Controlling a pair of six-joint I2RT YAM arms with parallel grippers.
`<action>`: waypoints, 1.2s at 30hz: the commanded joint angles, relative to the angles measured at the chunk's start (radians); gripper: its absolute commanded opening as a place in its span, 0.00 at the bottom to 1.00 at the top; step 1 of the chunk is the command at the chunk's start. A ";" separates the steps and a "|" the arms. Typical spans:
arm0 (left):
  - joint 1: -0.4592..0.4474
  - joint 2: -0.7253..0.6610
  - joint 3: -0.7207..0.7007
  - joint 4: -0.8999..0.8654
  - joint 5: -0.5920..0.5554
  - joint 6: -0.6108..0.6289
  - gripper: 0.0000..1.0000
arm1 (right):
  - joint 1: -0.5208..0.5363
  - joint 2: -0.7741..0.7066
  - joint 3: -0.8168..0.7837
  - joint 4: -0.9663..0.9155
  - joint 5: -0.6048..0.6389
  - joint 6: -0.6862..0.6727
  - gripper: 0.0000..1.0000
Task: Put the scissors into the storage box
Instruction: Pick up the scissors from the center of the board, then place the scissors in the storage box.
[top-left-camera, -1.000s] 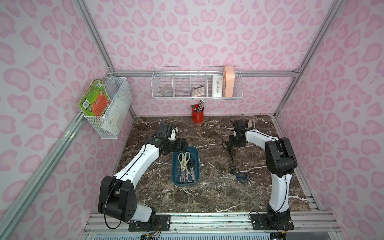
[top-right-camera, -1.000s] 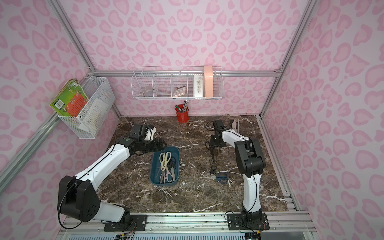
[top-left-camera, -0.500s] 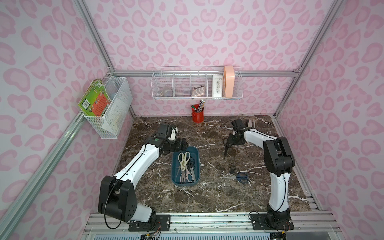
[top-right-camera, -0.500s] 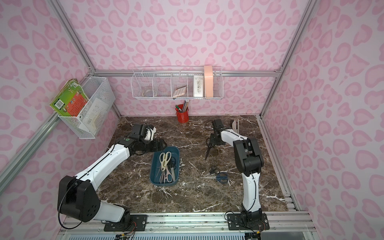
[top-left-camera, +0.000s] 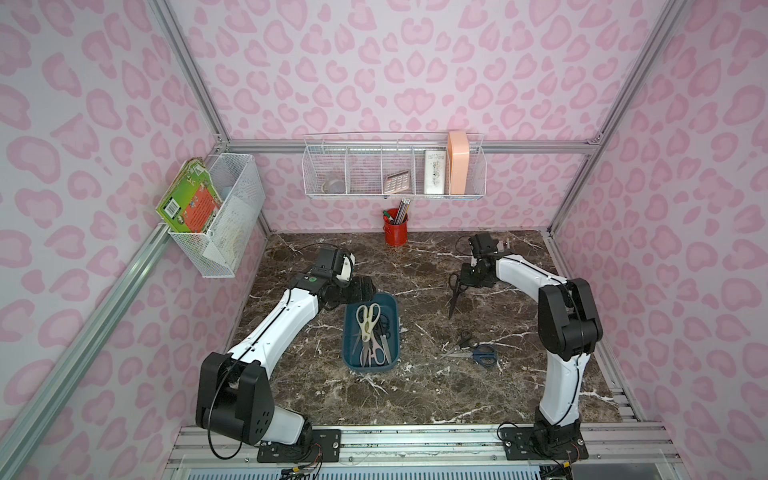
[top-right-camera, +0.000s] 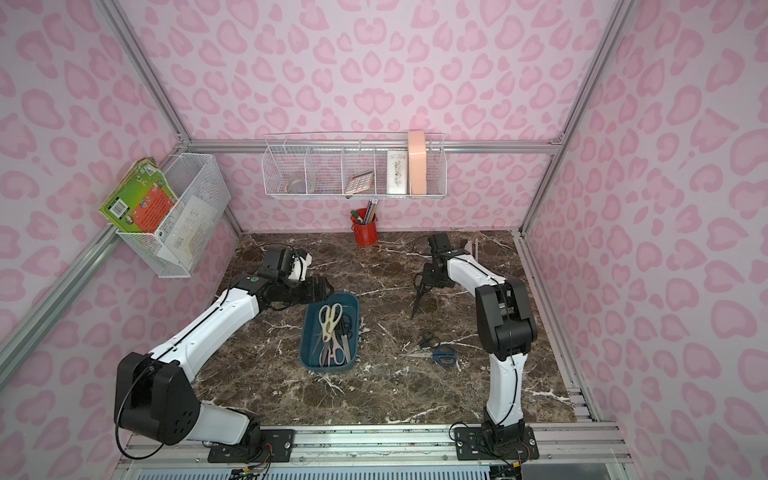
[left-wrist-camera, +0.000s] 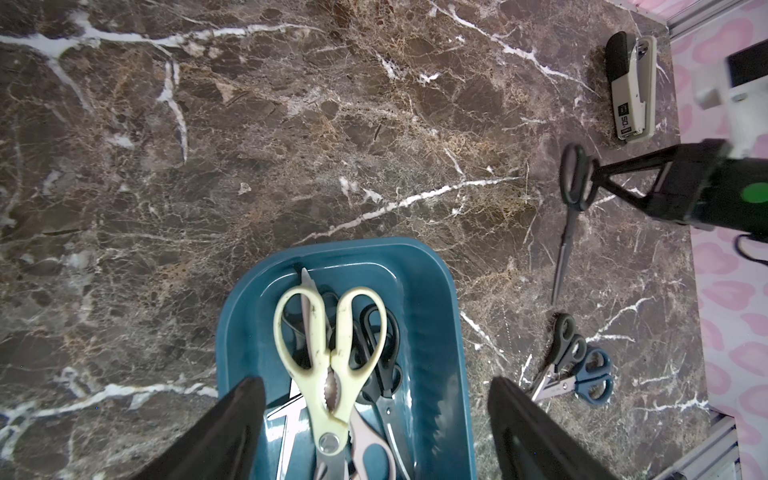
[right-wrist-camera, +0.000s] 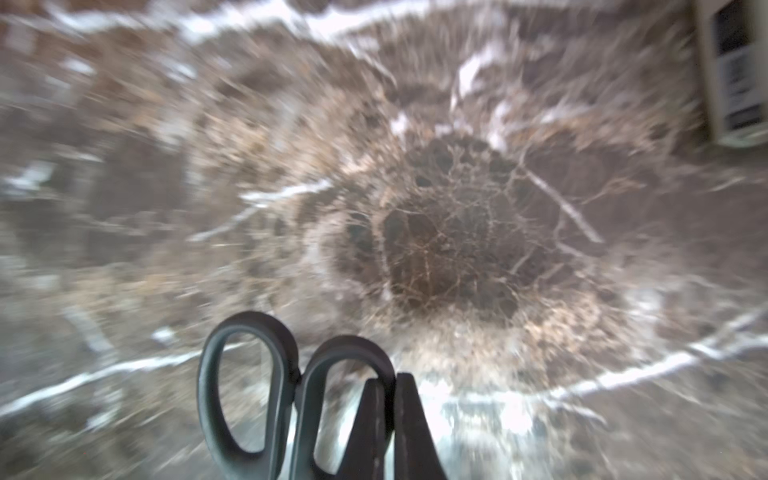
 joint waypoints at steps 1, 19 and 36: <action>0.016 0.000 0.001 -0.001 0.016 -0.008 0.89 | 0.031 -0.063 0.018 -0.054 -0.064 0.008 0.00; 0.200 -0.050 -0.001 -0.008 -0.032 0.015 0.89 | 0.505 -0.102 0.047 0.114 -0.117 0.164 0.00; 0.201 -0.064 -0.014 0.015 0.000 -0.005 0.89 | 0.618 0.097 0.118 0.101 0.045 0.132 0.00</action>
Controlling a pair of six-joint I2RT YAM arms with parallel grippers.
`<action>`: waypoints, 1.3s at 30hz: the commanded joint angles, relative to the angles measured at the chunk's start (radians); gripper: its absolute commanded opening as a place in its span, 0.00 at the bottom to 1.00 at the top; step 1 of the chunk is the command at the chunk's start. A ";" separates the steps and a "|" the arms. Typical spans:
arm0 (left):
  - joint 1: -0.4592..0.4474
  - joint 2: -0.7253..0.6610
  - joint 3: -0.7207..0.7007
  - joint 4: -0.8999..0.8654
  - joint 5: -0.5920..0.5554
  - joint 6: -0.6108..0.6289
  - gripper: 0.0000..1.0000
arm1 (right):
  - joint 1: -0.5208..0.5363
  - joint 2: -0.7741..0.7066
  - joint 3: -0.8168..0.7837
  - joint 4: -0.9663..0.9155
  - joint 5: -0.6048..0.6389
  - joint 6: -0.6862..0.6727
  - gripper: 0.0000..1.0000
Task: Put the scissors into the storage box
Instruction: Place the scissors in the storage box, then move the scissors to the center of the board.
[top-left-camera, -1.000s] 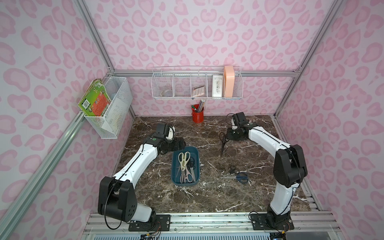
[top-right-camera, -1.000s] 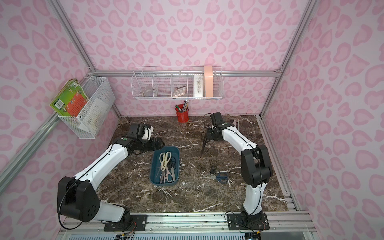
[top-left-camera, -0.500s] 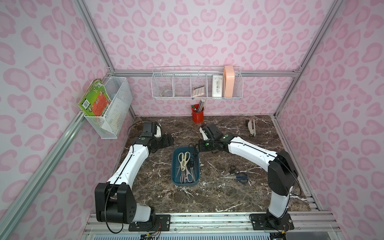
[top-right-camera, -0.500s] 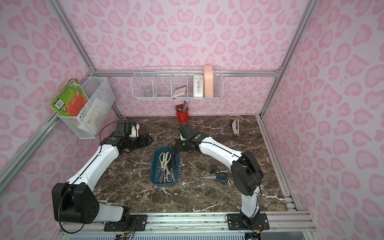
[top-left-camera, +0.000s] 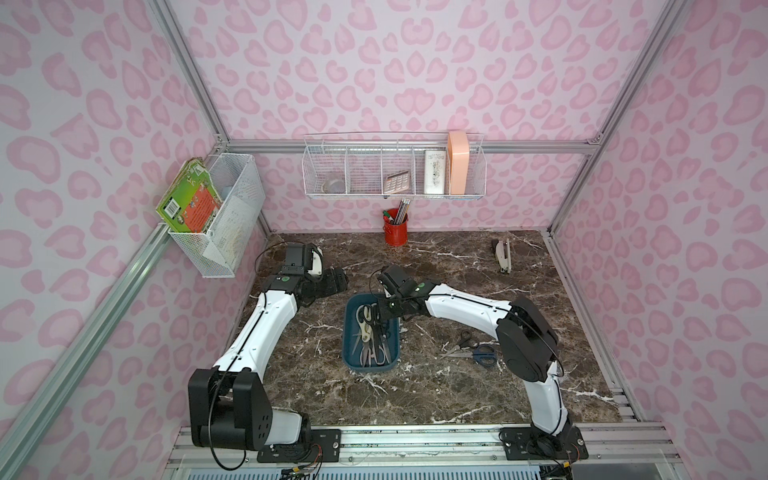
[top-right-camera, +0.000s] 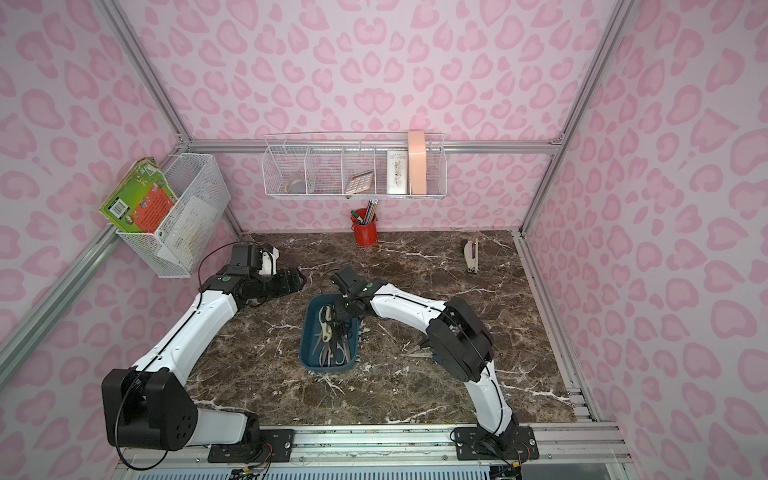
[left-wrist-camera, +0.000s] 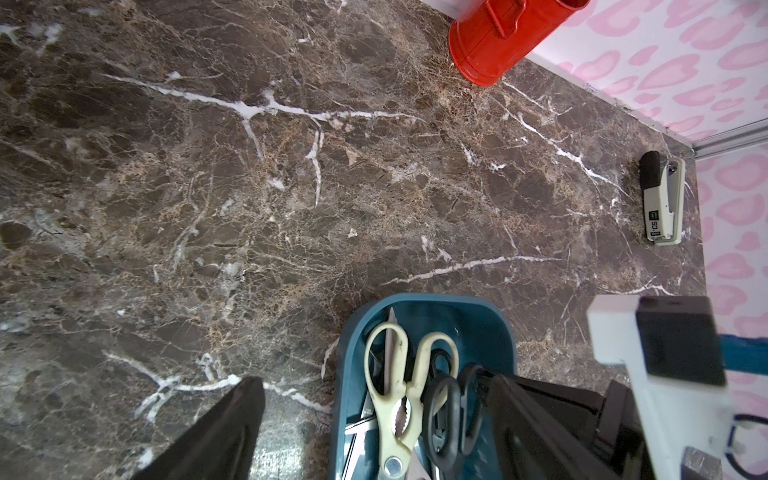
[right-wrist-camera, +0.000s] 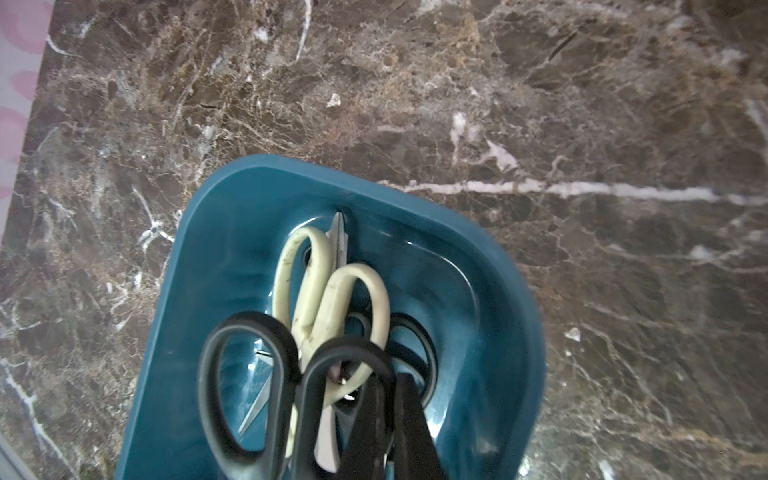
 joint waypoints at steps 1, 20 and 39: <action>0.002 -0.008 -0.004 0.008 0.013 -0.008 0.89 | 0.014 0.008 0.005 0.006 0.060 -0.026 0.00; -0.008 -0.007 -0.014 0.029 0.092 -0.015 0.89 | -0.049 -0.133 0.011 -0.128 0.146 -0.042 0.33; -0.368 0.057 -0.073 0.104 0.049 -0.085 0.89 | -0.319 -0.586 -0.666 -0.179 -0.004 0.162 0.32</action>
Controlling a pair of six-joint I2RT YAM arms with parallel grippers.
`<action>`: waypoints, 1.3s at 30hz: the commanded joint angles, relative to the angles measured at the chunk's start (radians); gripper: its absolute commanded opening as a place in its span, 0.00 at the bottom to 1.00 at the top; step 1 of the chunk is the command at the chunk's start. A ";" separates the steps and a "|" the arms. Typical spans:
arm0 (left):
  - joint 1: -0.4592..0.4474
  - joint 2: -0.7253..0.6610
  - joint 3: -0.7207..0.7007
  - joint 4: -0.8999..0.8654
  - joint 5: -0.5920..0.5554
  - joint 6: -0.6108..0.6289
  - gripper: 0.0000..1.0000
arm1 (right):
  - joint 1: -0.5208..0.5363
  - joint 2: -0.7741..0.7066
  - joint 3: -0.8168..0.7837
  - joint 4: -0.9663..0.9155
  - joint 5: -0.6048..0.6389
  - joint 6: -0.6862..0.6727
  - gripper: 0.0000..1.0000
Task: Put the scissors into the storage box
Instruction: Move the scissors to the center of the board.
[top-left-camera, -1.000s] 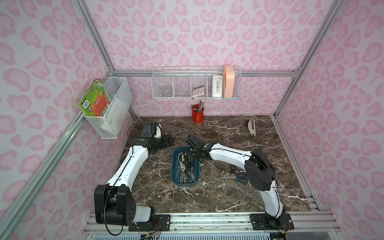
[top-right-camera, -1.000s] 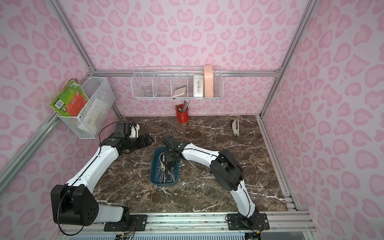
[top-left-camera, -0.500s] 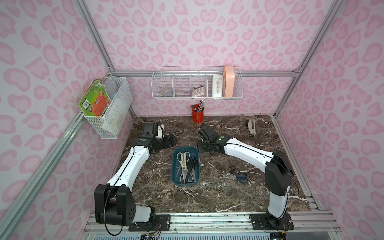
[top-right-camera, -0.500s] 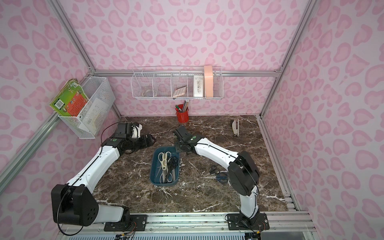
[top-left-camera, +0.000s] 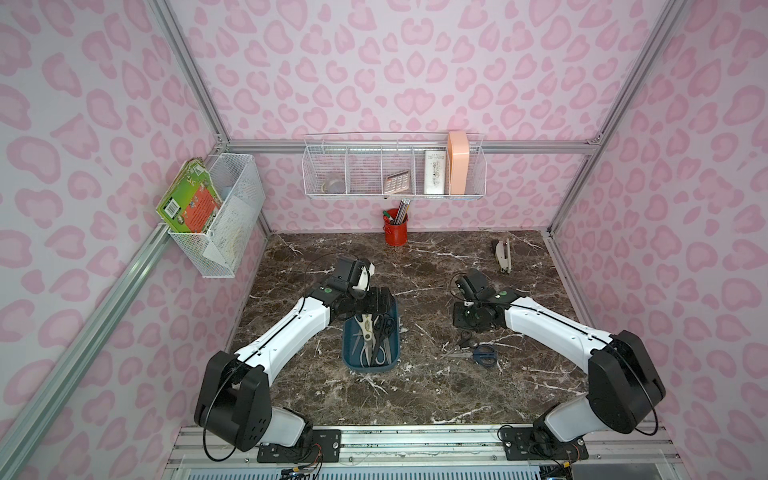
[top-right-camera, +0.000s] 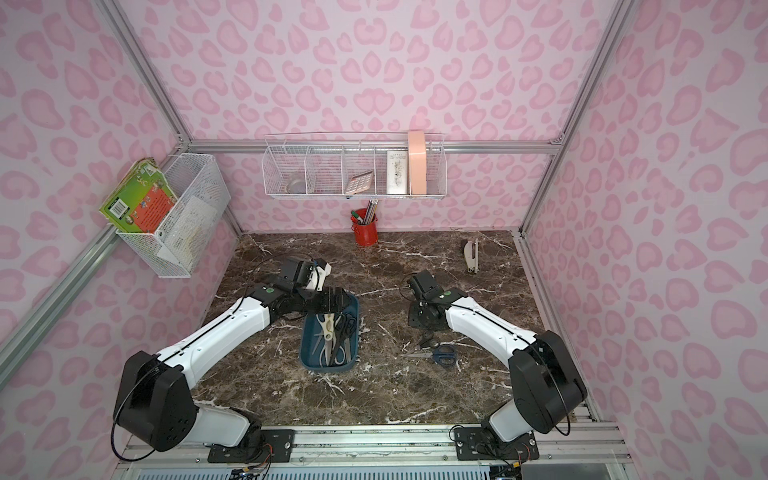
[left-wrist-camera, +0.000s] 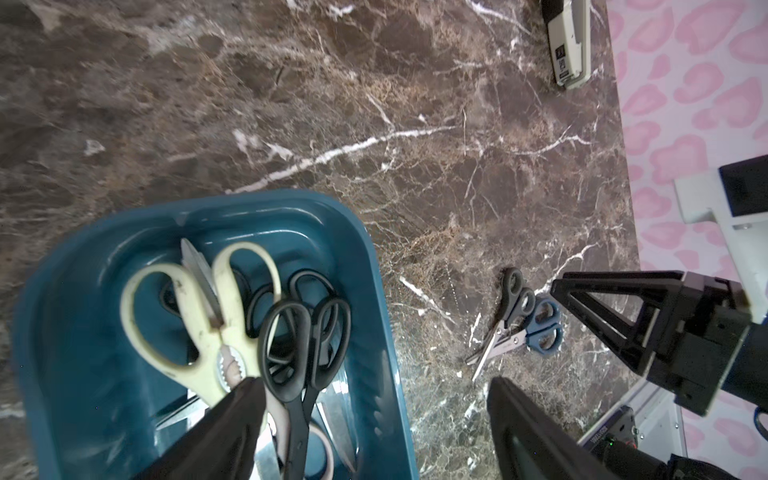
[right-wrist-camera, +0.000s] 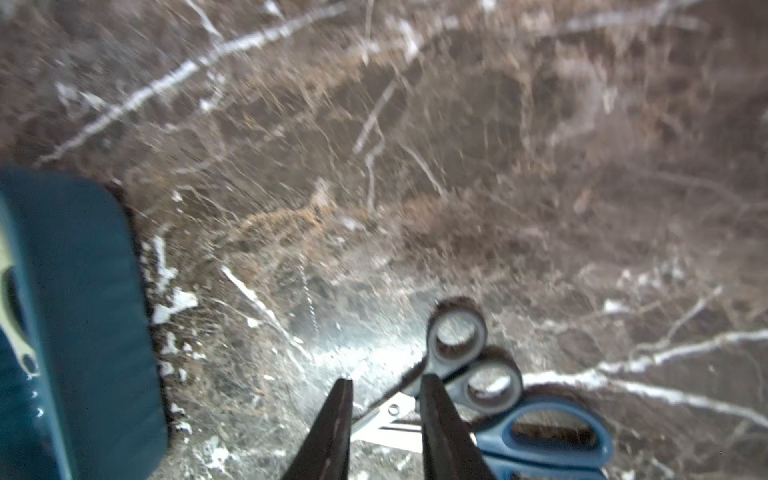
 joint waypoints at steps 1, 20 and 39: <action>-0.015 0.012 -0.006 0.017 -0.017 -0.004 0.89 | -0.009 -0.020 -0.068 -0.006 -0.054 0.081 0.33; -0.017 0.008 -0.005 -0.023 -0.095 0.039 0.89 | -0.083 -0.010 -0.138 0.122 -0.034 0.292 0.35; -0.017 -0.002 -0.001 -0.037 -0.123 0.042 0.89 | -0.086 0.007 -0.197 0.182 -0.045 0.329 0.35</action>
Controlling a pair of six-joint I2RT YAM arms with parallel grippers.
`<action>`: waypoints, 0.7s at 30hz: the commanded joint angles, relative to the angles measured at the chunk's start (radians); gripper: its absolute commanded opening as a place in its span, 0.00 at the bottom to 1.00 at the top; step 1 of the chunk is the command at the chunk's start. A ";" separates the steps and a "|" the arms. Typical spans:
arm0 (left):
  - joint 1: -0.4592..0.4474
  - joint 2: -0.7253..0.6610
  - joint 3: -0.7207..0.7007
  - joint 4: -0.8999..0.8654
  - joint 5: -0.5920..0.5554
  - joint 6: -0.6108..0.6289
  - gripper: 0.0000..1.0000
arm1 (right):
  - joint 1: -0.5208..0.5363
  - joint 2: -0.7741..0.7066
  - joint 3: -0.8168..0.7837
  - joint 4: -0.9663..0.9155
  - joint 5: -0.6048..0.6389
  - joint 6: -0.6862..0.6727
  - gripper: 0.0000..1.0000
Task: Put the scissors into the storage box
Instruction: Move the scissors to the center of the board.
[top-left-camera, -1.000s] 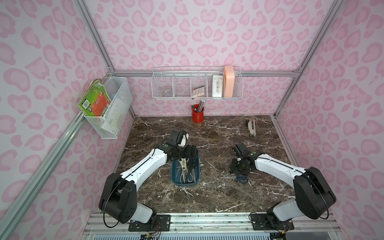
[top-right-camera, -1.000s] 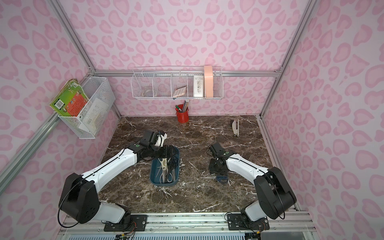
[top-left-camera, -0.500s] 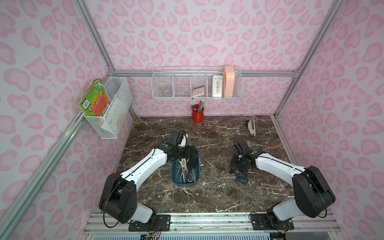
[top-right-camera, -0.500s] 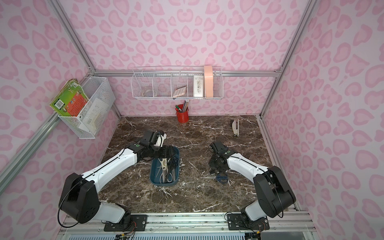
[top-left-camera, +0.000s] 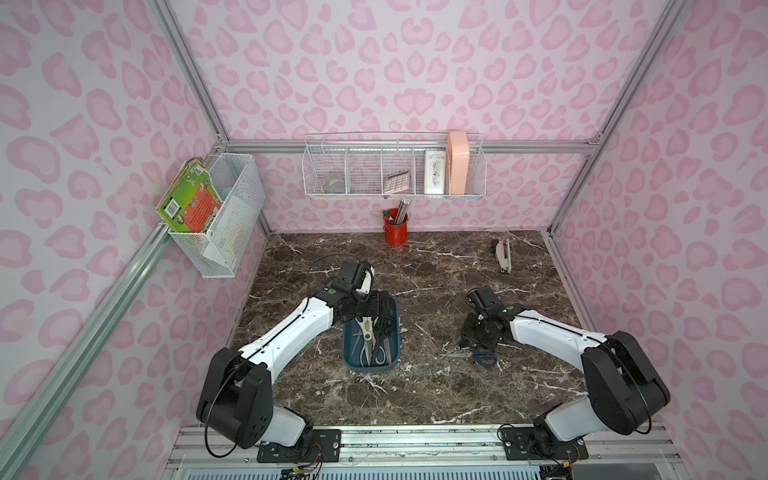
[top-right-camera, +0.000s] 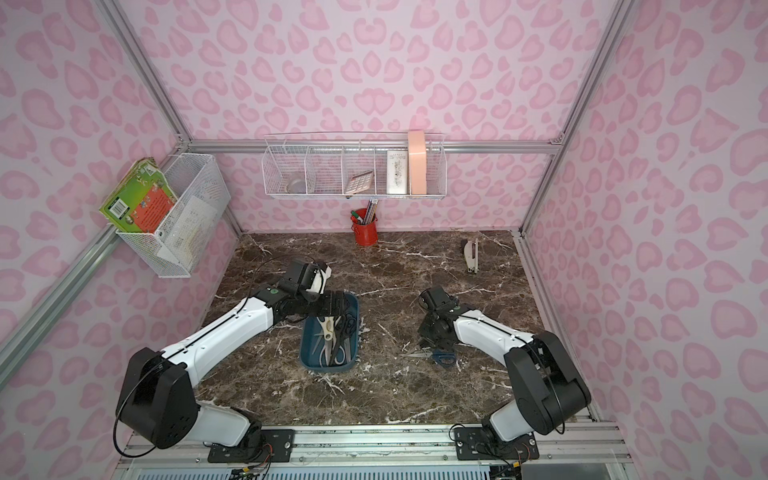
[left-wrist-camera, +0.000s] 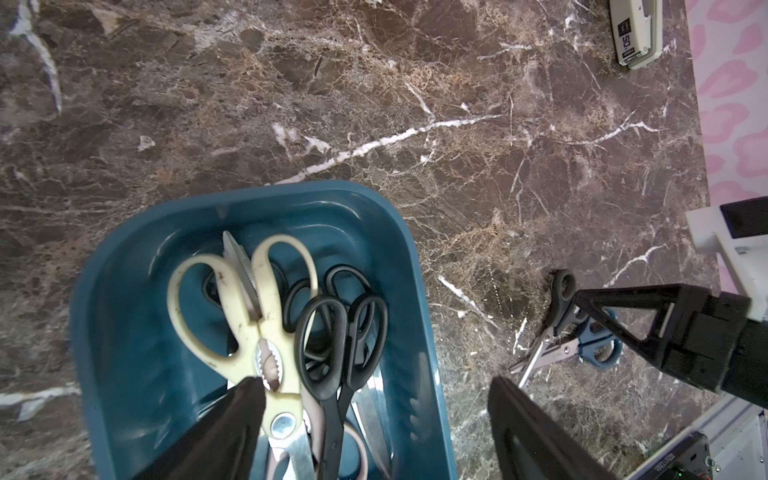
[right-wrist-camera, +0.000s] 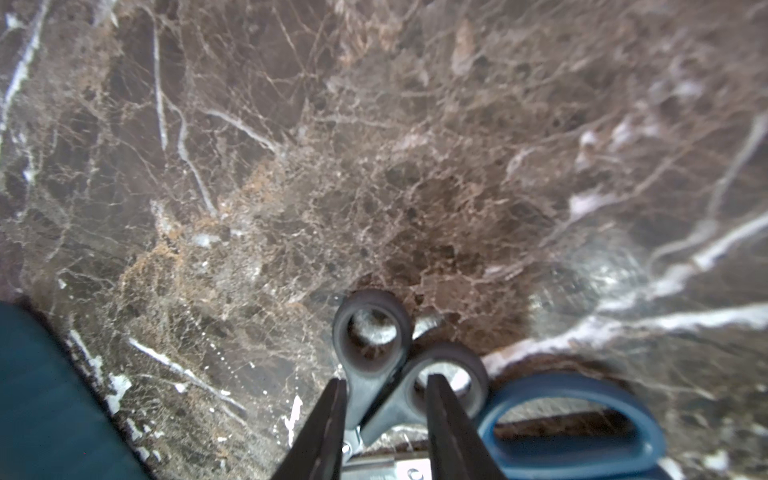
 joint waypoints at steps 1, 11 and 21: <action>0.002 -0.010 0.002 -0.015 -0.018 0.012 0.89 | -0.002 0.009 -0.002 0.020 0.006 0.006 0.35; 0.001 -0.021 -0.001 -0.020 -0.033 0.015 0.89 | -0.001 0.042 -0.006 0.042 -0.002 0.010 0.33; 0.002 -0.029 -0.003 -0.021 -0.046 0.018 0.89 | -0.002 0.120 0.058 0.052 0.014 -0.069 0.29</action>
